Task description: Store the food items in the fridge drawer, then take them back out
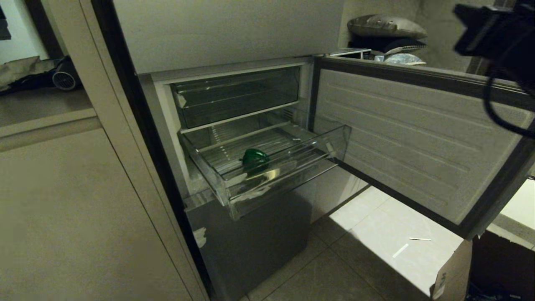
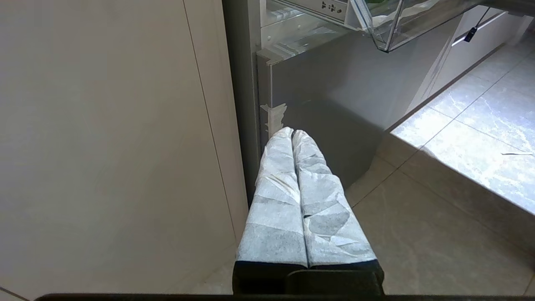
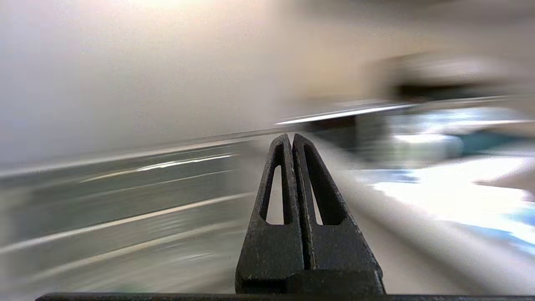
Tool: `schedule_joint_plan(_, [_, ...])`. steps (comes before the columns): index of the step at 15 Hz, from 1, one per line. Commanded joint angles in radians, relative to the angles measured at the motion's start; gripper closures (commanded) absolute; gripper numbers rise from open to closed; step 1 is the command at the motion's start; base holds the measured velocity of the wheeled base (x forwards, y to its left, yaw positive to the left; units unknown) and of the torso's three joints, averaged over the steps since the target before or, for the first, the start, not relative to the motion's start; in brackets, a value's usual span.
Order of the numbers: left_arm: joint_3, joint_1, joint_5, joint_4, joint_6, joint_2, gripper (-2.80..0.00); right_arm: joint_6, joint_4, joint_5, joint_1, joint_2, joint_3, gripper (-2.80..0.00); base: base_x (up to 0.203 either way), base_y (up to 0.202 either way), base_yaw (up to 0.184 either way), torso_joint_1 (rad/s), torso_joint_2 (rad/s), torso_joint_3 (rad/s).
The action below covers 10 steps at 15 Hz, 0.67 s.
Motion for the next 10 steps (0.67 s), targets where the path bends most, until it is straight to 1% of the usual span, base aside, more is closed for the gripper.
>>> schedule_joint_plan(1, [0.0,0.0,0.0,0.0,0.0,0.002,0.0,-0.013,0.001,-0.05,-0.22,-0.206,0.091,0.0,0.0,0.0,0.0,0.0,0.0,0.0])
schedule_joint_plan(2, [0.0,0.0,0.0,0.0,0.0,0.002,0.0,-0.003,0.007,-0.06,-0.329,-0.245,0.112,0.0,0.0,0.0,0.0,0.0,0.0,0.0])
schedule_joint_plan(3, [0.0,0.0,0.0,0.0,0.0,0.002,0.0,0.019,0.02,-0.066,-0.453,-0.282,0.13,-2.8,0.0,0.0,0.0,0.0,0.0,0.0])
schedule_joint_plan(5, [0.0,0.0,0.0,0.0,0.0,0.002,0.0,0.097,0.078,-0.052,-0.711,-0.338,0.147,-2.8,0.0,0.0,0.0,0.0,0.0,0.0])
schedule_joint_plan(6, [0.0,0.0,0.0,0.0,0.0,0.002,0.0,0.15,0.116,-0.026,-0.843,-0.352,0.148,-2.8,0.0,0.0,0.0,0.0,0.0,0.0])
schedule_joint_plan(8, [0.0,0.0,0.0,0.001,0.0,0.002,0.0,0.264,0.2,0.066,-1.134,-0.358,0.147,-2.8,0.0,0.0,0.0,0.0,0.0,0.0])
schedule_joint_plan(10, [0.0,0.0,0.0,0.0,0.0,0.002,0.0,0.353,0.254,0.194,-1.398,-0.322,0.154,-2.8,0.0,0.0,0.0,0.0,0.0,0.0])
